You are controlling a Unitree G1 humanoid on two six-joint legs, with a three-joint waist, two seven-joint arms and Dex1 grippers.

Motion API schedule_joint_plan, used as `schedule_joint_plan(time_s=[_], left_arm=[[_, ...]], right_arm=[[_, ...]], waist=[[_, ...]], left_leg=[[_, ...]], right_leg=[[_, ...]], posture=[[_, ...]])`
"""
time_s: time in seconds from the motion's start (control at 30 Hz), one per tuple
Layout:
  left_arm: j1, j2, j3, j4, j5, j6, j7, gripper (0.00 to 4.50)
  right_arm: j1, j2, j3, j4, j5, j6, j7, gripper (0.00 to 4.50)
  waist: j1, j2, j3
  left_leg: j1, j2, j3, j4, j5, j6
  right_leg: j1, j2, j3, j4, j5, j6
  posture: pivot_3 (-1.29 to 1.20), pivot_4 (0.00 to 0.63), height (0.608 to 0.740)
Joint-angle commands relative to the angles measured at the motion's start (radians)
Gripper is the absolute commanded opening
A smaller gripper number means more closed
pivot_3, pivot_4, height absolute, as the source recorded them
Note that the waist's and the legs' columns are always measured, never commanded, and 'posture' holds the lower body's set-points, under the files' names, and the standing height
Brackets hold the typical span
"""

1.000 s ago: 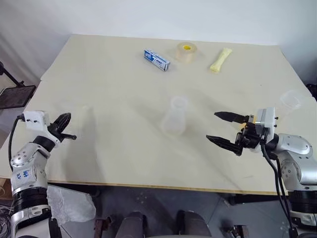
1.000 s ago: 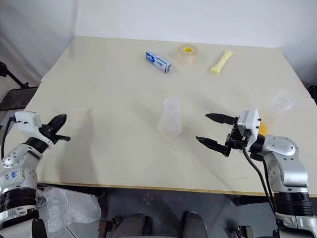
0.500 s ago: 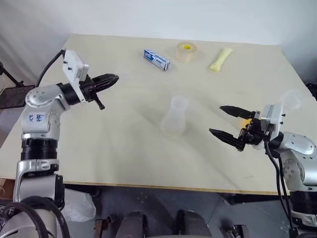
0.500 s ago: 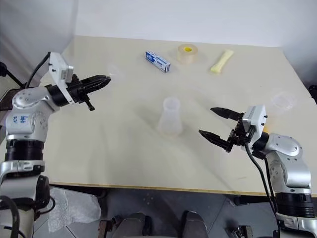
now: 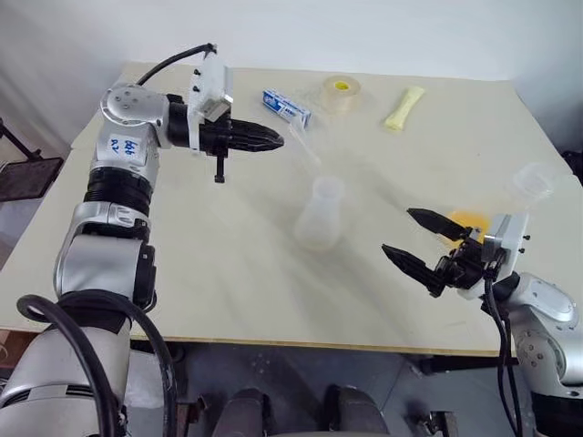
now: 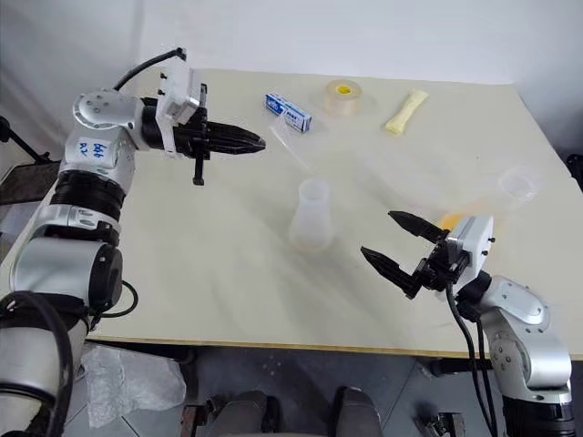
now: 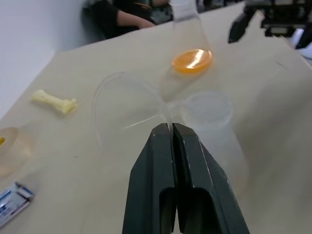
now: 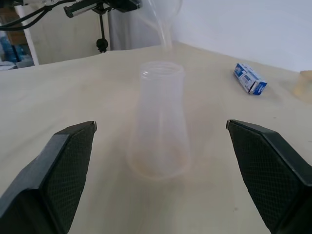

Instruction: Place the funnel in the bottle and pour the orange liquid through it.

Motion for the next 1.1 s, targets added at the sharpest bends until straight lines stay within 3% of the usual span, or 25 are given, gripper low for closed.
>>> schedule_joint_plan(time_s=[0.03, 0.67, 0.97, 1.1], left_arm=[[-0.062, -0.016, 0.007, 0.045, 0.029, -0.070, -0.010, 0.05], [-0.163, -0.088, -0.086, 0.159, 0.240, -0.326, -0.005, 0.05], [-0.196, -0.115, -0.101, 0.178, 0.281, -0.313, -0.023, 0.05], [-0.213, -0.117, -0.108, 0.184, 0.300, -0.271, -0.013, 0.91]], right_arm=[[0.026, 0.008, -0.030, -0.058, -0.001, -0.033, -0.022, 4.50], [0.088, 0.033, -0.023, -0.078, -0.050, -0.094, -0.061, 4.50], [0.105, 0.045, -0.015, -0.082, -0.064, -0.112, -0.069, 4.50], [0.111, 0.046, -0.020, -0.084, -0.067, -0.117, -0.072, 4.50]], waist=[[0.002, 0.000, 0.000], [0.004, -0.001, 0.000], [0.001, -0.001, 0.000], [0.003, -0.001, 0.000]], left_leg=[[0.000, 0.000, 0.000, 0.000, 0.000, 0.000], [0.000, 0.000, 0.000, 0.001, 0.000, 0.001], [0.000, 0.000, 0.000, 0.000, 0.000, 0.001], [0.000, 0.000, 0.000, 0.000, 0.000, 0.002]], right_leg=[[0.000, 0.000, 0.000, 0.000, 0.000, 0.000], [0.000, 0.000, 0.000, 0.000, 0.000, 0.000], [0.000, 0.000, 0.000, 0.000, 0.000, 0.000], [0.000, 0.000, 0.000, 0.000, 0.000, 0.000]], posture=[[0.00, 0.150, 0.740], [0.00, 0.150, 0.740], [0.00, 0.150, 0.740], [0.00, 0.150, 0.740]])
